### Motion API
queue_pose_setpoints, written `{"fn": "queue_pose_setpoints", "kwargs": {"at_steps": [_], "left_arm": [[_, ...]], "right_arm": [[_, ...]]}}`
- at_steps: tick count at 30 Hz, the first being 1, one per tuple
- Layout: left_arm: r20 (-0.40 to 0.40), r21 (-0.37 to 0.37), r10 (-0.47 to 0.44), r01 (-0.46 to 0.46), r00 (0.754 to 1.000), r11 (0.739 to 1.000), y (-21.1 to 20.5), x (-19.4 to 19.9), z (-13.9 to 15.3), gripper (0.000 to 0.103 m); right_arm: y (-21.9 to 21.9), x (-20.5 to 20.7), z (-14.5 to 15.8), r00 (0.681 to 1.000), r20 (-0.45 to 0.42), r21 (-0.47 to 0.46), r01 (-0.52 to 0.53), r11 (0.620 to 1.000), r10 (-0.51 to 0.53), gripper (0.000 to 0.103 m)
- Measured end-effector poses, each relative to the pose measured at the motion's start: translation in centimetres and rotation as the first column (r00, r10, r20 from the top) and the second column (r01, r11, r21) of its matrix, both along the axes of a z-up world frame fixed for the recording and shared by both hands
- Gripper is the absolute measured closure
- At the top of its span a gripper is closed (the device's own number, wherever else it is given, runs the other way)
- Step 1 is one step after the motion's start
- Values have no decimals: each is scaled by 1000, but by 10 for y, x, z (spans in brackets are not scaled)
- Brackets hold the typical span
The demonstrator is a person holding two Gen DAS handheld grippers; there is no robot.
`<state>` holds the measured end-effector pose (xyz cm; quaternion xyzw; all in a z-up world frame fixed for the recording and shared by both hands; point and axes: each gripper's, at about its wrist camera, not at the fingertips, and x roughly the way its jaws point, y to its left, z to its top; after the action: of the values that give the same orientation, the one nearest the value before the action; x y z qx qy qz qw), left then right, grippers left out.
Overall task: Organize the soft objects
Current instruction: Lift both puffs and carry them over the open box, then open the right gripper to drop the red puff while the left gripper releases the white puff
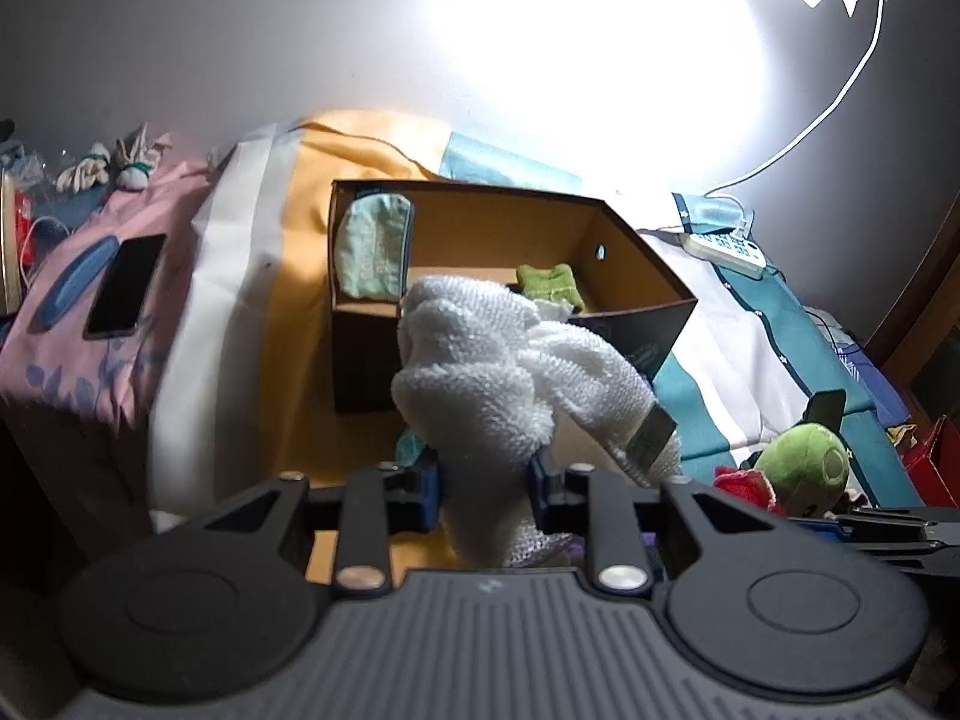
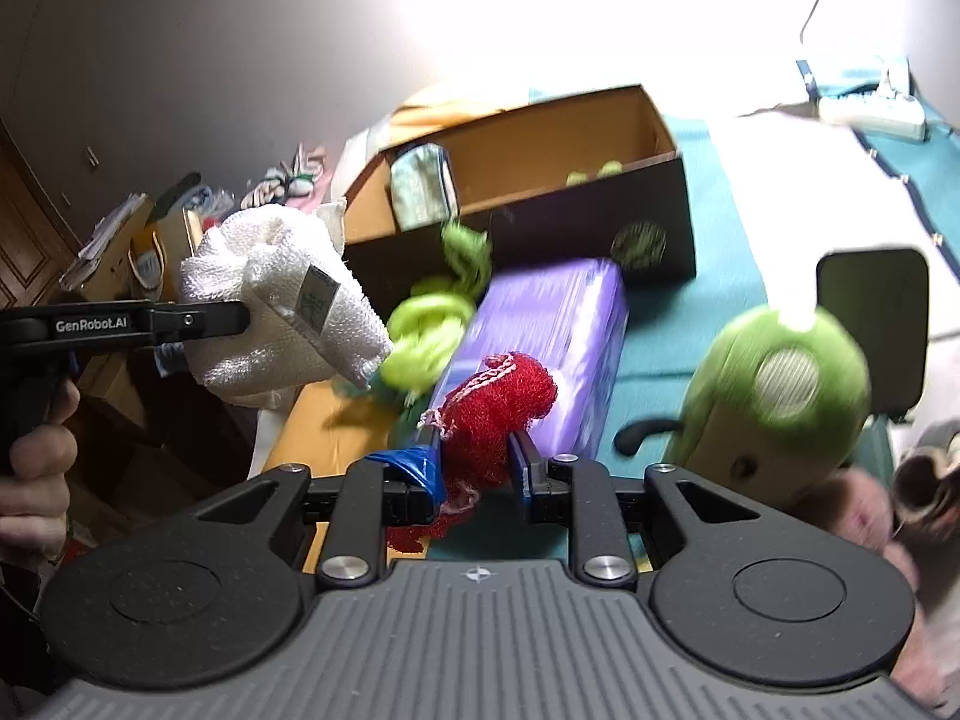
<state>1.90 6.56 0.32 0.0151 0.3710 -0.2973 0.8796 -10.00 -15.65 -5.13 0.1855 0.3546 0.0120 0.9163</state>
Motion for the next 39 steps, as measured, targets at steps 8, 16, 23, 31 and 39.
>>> {"fn": "queue_pose_setpoints", "kwargs": {"at_steps": [8, 16, 23, 31, 39], "left_arm": [[77, 31, 37, -40, 996, 999, -35, 31, 30, 77], [140, 75, 89, -100, 986, 992, -62, 58, 47, 77], [178, 130, 133, -157, 975, 979, -80, 86, 49, 77], [214, 173, 164, -202, 963, 964, -94, 116, 43, 77], [183, 197, 194, -230, 964, 953, -104, 144, 16, 76]], "right_arm": [[-30, 19, 39, 995, 101, -80, 20, 997, -12, 98], [-53, 44, 75, 981, 193, -133, 12, 991, 14, 98], [-66, 71, 94, 971, 238, -140, 12, 990, 22, 98], [-75, 106, 102, 970, 244, -143, 19, 990, 17, 98], [-83, 146, 82, 983, 186, -140, 18, 990, 9, 98]]}}
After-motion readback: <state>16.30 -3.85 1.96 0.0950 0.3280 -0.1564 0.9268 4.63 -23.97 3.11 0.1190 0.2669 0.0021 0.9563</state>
